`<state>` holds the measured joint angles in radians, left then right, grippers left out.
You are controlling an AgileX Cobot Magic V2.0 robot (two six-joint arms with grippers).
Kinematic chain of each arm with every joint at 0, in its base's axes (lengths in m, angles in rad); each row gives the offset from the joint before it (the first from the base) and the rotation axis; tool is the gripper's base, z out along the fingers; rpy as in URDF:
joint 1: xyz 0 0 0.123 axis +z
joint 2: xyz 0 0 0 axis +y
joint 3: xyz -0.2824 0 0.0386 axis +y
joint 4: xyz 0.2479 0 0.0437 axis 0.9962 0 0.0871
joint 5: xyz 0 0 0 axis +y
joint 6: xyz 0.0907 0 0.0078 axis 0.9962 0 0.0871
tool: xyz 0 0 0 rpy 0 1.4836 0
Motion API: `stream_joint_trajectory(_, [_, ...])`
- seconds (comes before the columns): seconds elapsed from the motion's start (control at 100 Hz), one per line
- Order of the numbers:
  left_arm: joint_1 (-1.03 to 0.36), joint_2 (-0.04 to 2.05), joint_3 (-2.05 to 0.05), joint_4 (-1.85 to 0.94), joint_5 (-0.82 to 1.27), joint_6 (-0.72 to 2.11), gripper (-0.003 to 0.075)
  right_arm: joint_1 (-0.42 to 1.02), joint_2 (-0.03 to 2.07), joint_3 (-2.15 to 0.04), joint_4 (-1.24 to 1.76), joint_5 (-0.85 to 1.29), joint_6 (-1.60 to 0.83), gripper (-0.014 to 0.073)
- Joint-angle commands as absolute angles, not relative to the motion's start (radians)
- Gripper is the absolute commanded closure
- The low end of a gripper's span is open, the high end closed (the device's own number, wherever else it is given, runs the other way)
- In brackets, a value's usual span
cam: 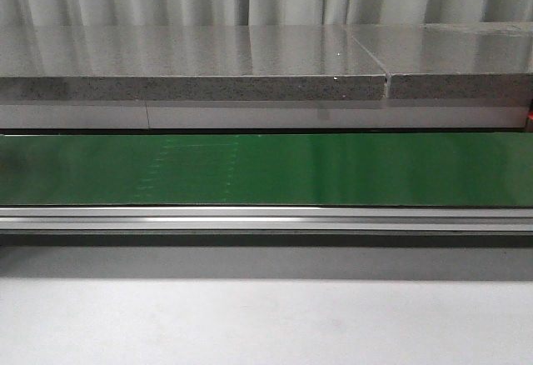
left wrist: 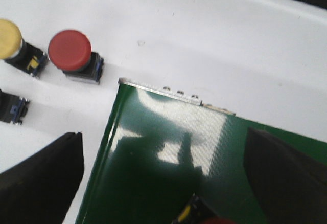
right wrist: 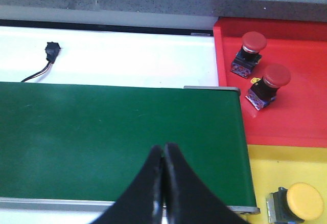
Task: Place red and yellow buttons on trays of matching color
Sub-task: 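Carry the red button onto the green belt and open the left gripper, then move the left gripper down onto a yellow push button and grasp it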
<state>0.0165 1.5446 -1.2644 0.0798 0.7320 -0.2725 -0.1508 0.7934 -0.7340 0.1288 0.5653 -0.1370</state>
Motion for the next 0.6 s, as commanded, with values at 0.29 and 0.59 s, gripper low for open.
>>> stream_joint_trajectory(0.29, [0.15, 1.506, -1.354, 0.11, 0.734, -0.274, 0.009, -0.15, 0.787, -0.769, 0.122, 0.506, -0.144, 0.0662])
stream_joint_trajectory(0.59, [0.355, 1.589, -1.354, 0.093, 0.743, -0.274, 0.009, -0.15, 0.787, -0.769, 0.122, 0.506, -0.144, 0.0662])
